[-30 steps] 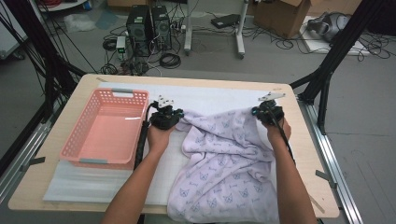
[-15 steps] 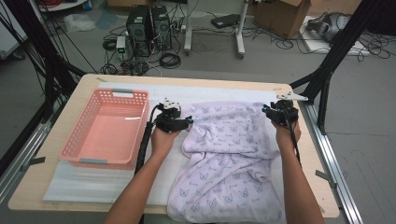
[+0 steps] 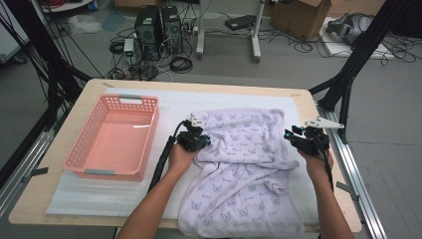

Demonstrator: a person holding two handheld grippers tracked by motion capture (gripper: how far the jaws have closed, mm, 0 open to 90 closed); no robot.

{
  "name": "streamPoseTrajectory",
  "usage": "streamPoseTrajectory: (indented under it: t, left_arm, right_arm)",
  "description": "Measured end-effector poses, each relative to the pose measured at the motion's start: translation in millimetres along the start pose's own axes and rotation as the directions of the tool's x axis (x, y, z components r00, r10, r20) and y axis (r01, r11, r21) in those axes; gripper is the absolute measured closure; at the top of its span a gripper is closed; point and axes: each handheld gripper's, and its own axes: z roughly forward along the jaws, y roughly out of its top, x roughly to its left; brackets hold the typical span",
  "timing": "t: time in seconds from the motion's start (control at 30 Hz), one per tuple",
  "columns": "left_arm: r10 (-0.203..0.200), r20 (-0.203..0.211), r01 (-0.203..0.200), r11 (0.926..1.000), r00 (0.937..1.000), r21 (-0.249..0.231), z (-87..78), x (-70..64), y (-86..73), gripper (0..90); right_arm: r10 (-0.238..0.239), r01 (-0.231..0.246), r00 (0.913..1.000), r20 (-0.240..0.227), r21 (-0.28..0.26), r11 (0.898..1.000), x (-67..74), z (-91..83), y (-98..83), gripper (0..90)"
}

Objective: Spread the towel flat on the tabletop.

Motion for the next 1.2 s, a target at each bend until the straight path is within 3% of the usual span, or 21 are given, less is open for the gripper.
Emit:
streamPoseTrajectory:
  t: [0.03, 0.07, 0.13, 0.2, 0.27, 0.33, 0.4, 0.47, 0.53, 0.6, 0.63, 0.67, 0.73, 0.8, 0.87, 0.97, 1.03, 1.1, 1.13, 1.2]
  left_arm:
    - [-0.04, -0.039, 0.039, 0.9989, 0.9984, -0.026, -1.2, 6.7, 0.2, 85.4]
    - [-0.104, -0.055, 0.101, 0.9936, 0.9931, -0.051, -4.1, 17.5, -0.1, 85.5]
    - [-0.211, -0.094, 0.199, 0.973, 0.973, -0.117, -10.2, 37.3, -2.1, 85.8]
    - [-0.274, -0.102, 0.258, 0.9543, 0.9563, -0.151, -15.9, 52.0, -5.2, 85.8]
    - [-0.295, -0.106, 0.275, 0.9463, 0.9498, -0.171, -18.9, 57.8, -6.8, 85.8]
    - [-0.277, -0.092, 0.257, 0.949, 0.9565, -0.182, -19.2, 56.9, -6.7, 85.4]
    - [-0.277, -0.043, 0.265, 0.9464, 0.96, -0.185, -18.1, 55.0, -6.7, 81.6]
    - [-0.287, -0.001, 0.282, 0.9419, 0.9579, -0.182, -17.7, 52.2, -5.9, 65.5]
    - [-0.284, 0.037, 0.286, 0.941, 0.958, -0.181, -18.5, 48.1, -4.7, 55.8]
    - [-0.273, 0.073, 0.282, 0.9423, 0.9592, -0.18, -21.1, 42.5, -4.2, 47.8]
    - [-0.26, 0.086, 0.272, 0.9456, 0.9617, -0.179, -23.2, 39.6, -3.6, 46.8]
    - [-0.247, 0.096, 0.261, 0.947, 0.9643, -0.187, -25.3, 36.3, -3.0, 45.9]
    - [-0.215, 0.102, 0.233, 0.9493, 0.9712, -0.211, -29.1, 30.6, -2.8, 44.9]
    - [-0.177, 0.087, 0.192, 0.9599, 0.9803, -0.204, -30.3, 26.4, -2.9, 43.0]
    - [-0.169, 0.083, 0.182, 0.9642, 0.9821, -0.193, -30.3, 25.9, -4.7, 43.2]
    - [-0.179, 0.09, 0.193, 0.9652, 0.9797, -0.177, -29.9, 26.8, -9.9, 42.7]
    - [-0.18, 0.099, 0.195, 0.9682, 0.9786, -0.157, -29.0, 26.3, -14.8, 42.4]
    - [-0.195, 0.122, 0.207, 0.9738, 0.9733, -0.095, -25.9, 24.6, -17.1, 39.5]
    - [-0.195, 0.116, 0.203, 0.9773, 0.974, -0.061, -24.8, 22.8, -17.6, 39.7]
    - [-0.18, 0.125, 0.187, 0.9811, 0.9756, -0.048, -25.2, 18.9, -17.7, 40.4]
  right_arm:
    - [0.011, -0.011, 0.9999, -0.003, 0.004, 1.0, -0.6, 0.3, -3.0, 61.7]
    - [0.017, -0.017, 0.9998, -0.006, 0.007, 1.0, -1.5, 0.8, -5.9, 61.0]
    - [0.03, -0.03, 0.9994, -0.019, 0.012, 0.999, -2.1, 2.2, -11.4, 59.4]
    - [0.033, -0.033, 0.999, -0.028, 0.023, 0.999, -1.3, 4.4, -15.8, 56.8]
    - [0.039, -0.038, 0.9984, -0.04, 0.039, 0.999, 0.0, 9.1, -18.7, 53.6]
    - [0.041, -0.038, 0.9978, -0.052, 0.063, 0.997, 2.7, 17.0, -20.8, 46.2]
    - [0.006, -0.003, 0.9995, -0.031, 0.088, 0.996, 7.2, 26.9, -23.1, 43.0]
    - [-0.006, 0.013, 0.9987, -0.052, 0.134, 0.991, 11.5, 38.7, -25.9, 43.7]
    - [-0.024, 0.034, 0.998, -0.058, 0.183, 0.983, 16.0, 51.2, -28.8, 45.2]
    - [-0.037, 0.043, 0.9984, -0.042, 0.166, 0.985, 19.4, 57.1, -29.2, 45.7]
    - [-0.063, 0.068, 0.9973, -0.038, 0.16, 0.985, 21.3, 58.8, -28.6, 49.4]
    - [-0.084, 0.092, 0.995, -0.053, 0.16, 0.983, 22.9, 58.9, -27.6, 60.8]
    - [-0.098, 0.119, 0.9868, -0.129, 0.17, 0.978, 24.9, 59.0, -25.7, 82.6]
    - [-0.108, 0.134, 0.9846, -0.138, 0.195, 0.972, 24.7, 61.1, -20.6, 84.7]
    - [-0.1, 0.114, 0.9921, -0.076, 0.209, 0.971, 19.2, 65.8, -15.2, 84.9]
    - [-0.054, 0.047, 0.9981, 0.03, 0.197, 0.979, 8.2, 71.3, -9.3, 84.9]
    - [-0.026, 0.005, 0.9908, 0.133, 0.151, 0.989, 2.5, 69.6, -5.0, 84.9]
    - [0.042, -0.058, 0.9775, 0.207, 0.073, 0.996, -1.6, 63.6, 0.0, 84.4]
    - [0.07, -0.082, 0.9773, 0.2, 0.052, 0.995, -2.3, 61.7, 1.2, 83.6]
    - [0.081, -0.091, 0.9822, 0.169, 0.048, 0.995, -2.0, 57.3, 3.0, 75.8]
